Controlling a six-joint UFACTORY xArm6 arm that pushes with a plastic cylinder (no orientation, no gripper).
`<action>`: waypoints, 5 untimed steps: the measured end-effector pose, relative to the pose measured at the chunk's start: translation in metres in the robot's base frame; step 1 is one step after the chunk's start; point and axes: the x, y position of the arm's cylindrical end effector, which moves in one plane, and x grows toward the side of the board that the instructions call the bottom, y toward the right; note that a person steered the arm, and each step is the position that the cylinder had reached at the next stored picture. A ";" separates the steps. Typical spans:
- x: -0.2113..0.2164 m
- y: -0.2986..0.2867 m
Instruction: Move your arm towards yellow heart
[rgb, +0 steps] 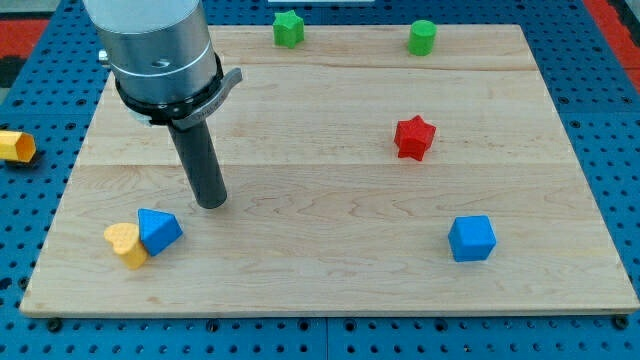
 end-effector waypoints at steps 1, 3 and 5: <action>0.006 0.016; 0.006 0.041; 0.006 0.044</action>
